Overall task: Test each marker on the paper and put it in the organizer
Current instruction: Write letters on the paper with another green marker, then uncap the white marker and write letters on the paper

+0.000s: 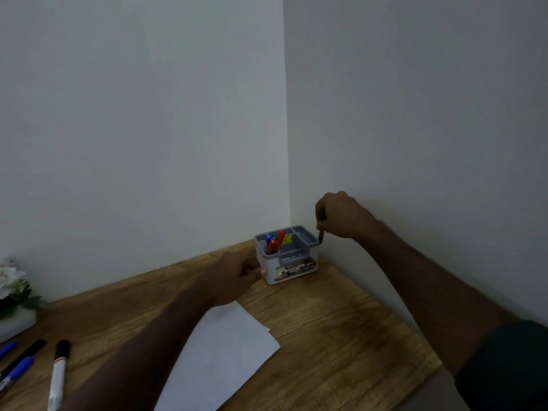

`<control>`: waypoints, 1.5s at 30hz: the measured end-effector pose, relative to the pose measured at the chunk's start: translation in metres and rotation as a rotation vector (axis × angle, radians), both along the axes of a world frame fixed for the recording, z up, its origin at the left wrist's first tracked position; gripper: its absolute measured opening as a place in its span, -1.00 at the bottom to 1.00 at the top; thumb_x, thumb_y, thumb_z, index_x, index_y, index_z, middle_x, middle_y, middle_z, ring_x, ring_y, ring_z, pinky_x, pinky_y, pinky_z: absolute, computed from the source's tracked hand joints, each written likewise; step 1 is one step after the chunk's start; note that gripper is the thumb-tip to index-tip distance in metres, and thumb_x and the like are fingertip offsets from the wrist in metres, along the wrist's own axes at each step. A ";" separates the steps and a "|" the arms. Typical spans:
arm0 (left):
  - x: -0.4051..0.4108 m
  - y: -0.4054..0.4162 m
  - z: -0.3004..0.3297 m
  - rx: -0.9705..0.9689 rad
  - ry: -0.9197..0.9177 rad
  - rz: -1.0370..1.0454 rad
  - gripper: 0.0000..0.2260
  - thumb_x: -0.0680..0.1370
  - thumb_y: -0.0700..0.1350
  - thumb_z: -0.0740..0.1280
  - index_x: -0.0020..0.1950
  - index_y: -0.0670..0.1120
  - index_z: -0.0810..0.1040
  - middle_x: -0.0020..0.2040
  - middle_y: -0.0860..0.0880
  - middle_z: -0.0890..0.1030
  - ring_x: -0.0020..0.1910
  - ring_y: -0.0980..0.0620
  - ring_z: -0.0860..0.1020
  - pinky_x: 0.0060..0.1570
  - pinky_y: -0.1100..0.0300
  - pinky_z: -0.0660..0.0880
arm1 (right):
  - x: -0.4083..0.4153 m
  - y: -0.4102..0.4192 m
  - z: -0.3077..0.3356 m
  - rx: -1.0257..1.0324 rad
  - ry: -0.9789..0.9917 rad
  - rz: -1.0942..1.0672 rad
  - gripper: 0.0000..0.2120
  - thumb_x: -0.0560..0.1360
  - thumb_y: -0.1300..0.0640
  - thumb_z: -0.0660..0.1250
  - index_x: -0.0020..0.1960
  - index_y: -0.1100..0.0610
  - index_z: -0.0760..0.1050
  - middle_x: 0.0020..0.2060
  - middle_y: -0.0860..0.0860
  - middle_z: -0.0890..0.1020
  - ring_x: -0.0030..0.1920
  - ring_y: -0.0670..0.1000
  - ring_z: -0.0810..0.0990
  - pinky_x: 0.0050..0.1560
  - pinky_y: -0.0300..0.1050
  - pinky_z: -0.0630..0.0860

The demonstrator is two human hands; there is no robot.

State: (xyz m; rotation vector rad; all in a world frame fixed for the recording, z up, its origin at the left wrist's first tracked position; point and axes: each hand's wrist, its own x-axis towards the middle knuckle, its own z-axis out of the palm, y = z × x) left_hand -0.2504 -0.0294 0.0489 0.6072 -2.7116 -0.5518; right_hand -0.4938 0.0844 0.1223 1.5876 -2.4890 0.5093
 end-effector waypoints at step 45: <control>0.413 -0.016 -0.058 -0.013 0.179 0.923 -0.76 0.44 -0.17 0.41 -0.36 0.14 0.58 -0.30 0.14 0.64 -0.30 0.24 0.53 -0.30 0.37 0.38 | 0.445 -0.129 -0.098 0.069 -0.131 0.546 -0.87 0.48 0.04 0.36 -0.01 0.06 0.54 -0.04 0.01 0.62 -0.01 0.04 0.59 -0.16 -0.10 0.48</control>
